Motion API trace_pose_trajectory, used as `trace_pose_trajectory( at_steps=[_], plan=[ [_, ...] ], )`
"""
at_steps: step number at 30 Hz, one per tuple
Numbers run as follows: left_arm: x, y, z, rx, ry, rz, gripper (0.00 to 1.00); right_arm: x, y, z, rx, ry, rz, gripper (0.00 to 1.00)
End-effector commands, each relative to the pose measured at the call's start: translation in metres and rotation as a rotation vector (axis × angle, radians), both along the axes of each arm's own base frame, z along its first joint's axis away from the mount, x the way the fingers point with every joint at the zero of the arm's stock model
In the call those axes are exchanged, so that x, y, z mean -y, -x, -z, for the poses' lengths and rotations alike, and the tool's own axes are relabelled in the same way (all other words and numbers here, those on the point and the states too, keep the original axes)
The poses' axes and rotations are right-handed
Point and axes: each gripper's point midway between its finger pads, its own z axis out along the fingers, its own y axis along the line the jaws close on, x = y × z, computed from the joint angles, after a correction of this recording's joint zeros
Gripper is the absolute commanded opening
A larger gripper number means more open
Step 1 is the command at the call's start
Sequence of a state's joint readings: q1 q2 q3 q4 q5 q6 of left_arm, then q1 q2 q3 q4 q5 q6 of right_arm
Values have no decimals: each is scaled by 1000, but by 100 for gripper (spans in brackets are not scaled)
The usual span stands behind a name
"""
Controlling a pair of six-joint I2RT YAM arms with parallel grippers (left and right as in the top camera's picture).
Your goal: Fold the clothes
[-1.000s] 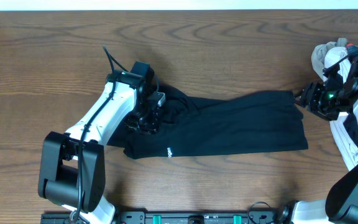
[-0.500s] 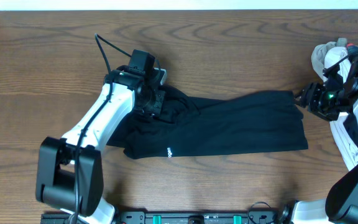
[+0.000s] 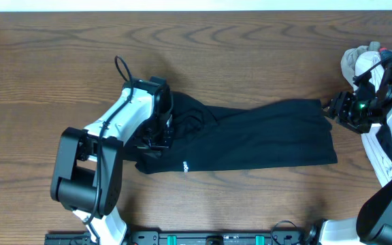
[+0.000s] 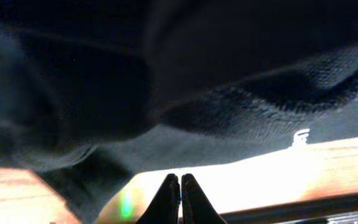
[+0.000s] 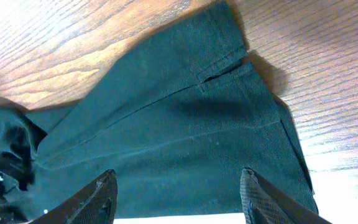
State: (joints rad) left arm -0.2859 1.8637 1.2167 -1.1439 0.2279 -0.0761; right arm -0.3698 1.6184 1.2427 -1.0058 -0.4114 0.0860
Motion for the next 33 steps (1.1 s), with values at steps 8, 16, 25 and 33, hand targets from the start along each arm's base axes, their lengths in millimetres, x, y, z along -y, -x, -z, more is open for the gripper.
trace_pose_trajectory(
  at_steps=[8,16,25,33],
  plan=[
    [24,-87,-76,552,152,43,8,-1,-3,-5,29,11,-22,63],
    [43,-139,-30,632,180,65,7,-2,-3,-5,27,10,-22,62],
    [49,-55,0,223,232,48,6,-2,-2,-5,22,8,-22,62],
    [34,-6,-22,53,178,39,6,-2,-2,-5,24,8,-22,61]
  ],
)
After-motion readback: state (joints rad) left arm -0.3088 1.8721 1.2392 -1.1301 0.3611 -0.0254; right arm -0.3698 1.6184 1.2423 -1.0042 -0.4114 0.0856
